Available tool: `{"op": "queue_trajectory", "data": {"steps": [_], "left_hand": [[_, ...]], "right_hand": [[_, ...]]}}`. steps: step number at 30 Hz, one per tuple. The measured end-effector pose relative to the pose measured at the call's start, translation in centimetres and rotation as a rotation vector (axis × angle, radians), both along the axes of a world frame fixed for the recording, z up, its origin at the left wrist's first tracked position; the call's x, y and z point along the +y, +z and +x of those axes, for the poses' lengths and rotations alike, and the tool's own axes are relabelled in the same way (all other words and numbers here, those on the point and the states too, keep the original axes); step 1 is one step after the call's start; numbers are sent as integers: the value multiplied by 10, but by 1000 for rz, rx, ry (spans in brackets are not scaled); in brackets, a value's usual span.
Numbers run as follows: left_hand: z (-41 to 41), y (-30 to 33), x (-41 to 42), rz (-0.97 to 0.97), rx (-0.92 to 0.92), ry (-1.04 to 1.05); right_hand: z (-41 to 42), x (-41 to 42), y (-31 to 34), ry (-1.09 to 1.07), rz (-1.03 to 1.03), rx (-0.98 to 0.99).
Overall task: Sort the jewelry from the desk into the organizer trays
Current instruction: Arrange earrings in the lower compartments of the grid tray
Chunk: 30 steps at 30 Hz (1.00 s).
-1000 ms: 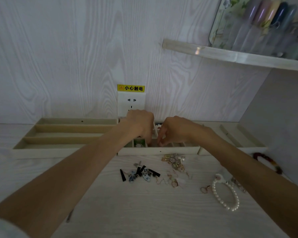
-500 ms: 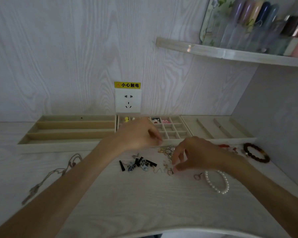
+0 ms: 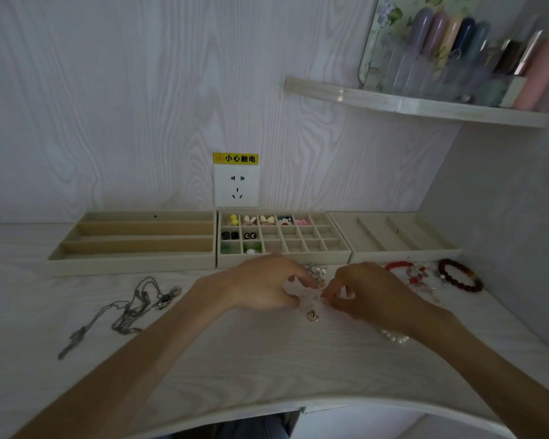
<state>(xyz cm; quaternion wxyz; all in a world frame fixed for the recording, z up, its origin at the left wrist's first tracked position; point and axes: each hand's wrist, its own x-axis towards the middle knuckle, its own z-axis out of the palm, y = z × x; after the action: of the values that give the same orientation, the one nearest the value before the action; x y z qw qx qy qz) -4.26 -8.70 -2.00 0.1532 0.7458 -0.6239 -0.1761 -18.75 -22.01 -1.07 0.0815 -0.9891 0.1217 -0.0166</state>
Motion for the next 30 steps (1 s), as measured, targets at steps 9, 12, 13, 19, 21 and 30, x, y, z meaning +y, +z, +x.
{"op": "queue_trajectory", "data": {"steps": [9, 12, 13, 19, 21, 30], "left_hand": [[10, 10, 1, -209, 351, 96], [15, 17, 0, -354, 373, 167], [18, 20, -1, -389, 368, 193], [54, 36, 4, -480, 436, 367], [67, 37, 4, -498, 493, 422], [93, 16, -11, -485, 513, 513]], "right_hand": [[20, -8, 40, 8, 217, -130], [32, -9, 56, 17, 289, -196], [37, -10, 60, 15, 318, -216], [67, -15, 63, -45, 512, -357], [76, -19, 58, -106, 691, -444], [96, -29, 14, -234, 750, -359]]}}
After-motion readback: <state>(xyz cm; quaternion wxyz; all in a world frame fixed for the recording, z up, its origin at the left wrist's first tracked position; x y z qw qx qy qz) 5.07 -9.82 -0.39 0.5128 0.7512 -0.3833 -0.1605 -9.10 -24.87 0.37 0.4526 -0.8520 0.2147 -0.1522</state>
